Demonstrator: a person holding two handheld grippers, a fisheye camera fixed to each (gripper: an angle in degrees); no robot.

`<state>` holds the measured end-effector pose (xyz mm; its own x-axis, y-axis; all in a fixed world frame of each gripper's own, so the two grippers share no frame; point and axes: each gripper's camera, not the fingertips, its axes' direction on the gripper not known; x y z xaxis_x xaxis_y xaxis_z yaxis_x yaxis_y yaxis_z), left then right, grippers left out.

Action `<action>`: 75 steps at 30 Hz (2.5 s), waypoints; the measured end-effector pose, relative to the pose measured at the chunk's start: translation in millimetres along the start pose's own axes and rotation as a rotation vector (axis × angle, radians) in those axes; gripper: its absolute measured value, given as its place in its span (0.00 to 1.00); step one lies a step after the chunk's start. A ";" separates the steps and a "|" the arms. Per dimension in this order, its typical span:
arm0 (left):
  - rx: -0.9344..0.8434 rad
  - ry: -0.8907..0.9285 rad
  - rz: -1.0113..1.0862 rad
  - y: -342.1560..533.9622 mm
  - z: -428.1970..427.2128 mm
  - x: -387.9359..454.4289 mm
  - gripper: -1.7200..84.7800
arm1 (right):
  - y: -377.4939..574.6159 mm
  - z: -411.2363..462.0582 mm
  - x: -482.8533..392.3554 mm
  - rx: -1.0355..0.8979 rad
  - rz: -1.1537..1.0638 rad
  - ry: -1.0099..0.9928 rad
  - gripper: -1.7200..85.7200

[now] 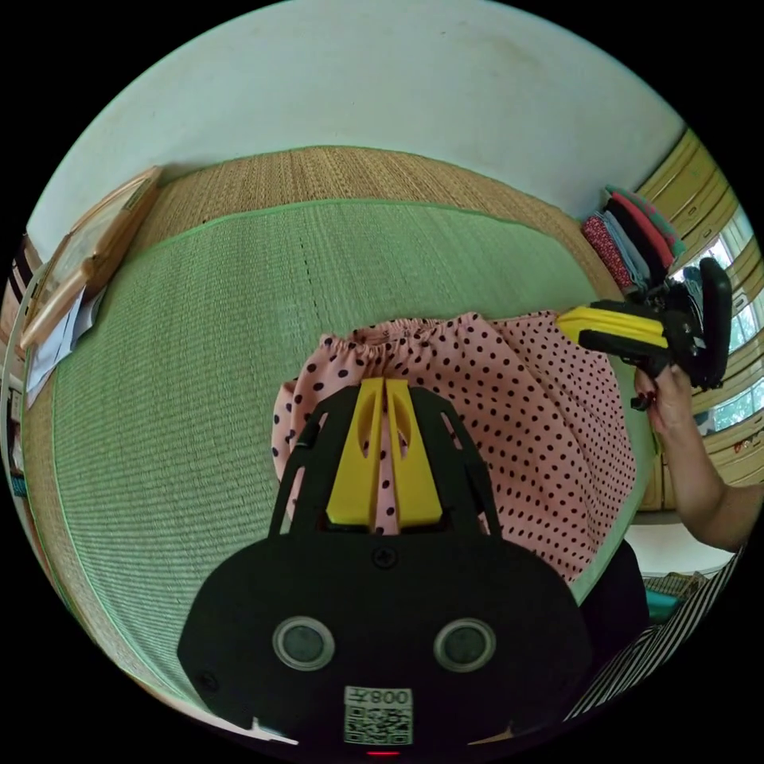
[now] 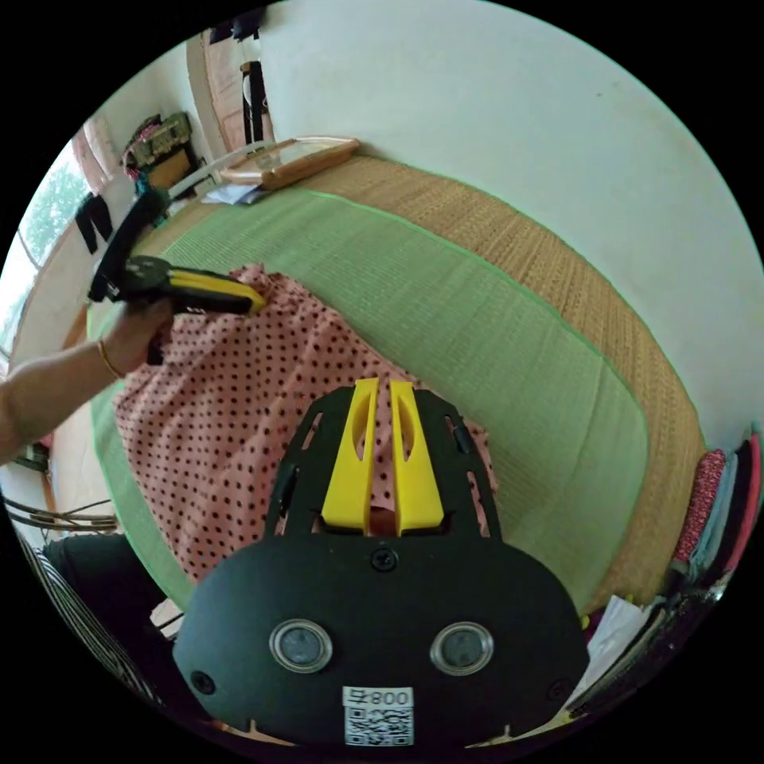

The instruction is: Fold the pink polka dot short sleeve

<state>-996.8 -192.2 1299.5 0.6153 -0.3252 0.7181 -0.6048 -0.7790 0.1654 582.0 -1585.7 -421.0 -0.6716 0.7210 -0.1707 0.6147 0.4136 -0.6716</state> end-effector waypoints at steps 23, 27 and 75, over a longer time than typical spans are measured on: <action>0.007 0.061 -0.072 26.1 32.4 26.9 0.02 | 152.7 -23.3 119.6 0.004 0.198 -0.171 0.02; -0.002 0.087 -0.133 40.3 41.6 29.4 0.02 | 188.0 2.7 152.9 -0.086 0.289 -0.253 0.02; -0.090 0.250 0.538 101.7 151.4 532.3 0.03 | 520.5 -76.2 275.9 0.140 0.625 -0.767 0.04</action>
<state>-654.3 -525.7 1596.2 0.0798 -0.5167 0.8524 -0.8457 -0.4878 -0.2165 748.2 -1129.1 -762.7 -0.3600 0.2122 -0.9085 0.9276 -0.0226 -0.3728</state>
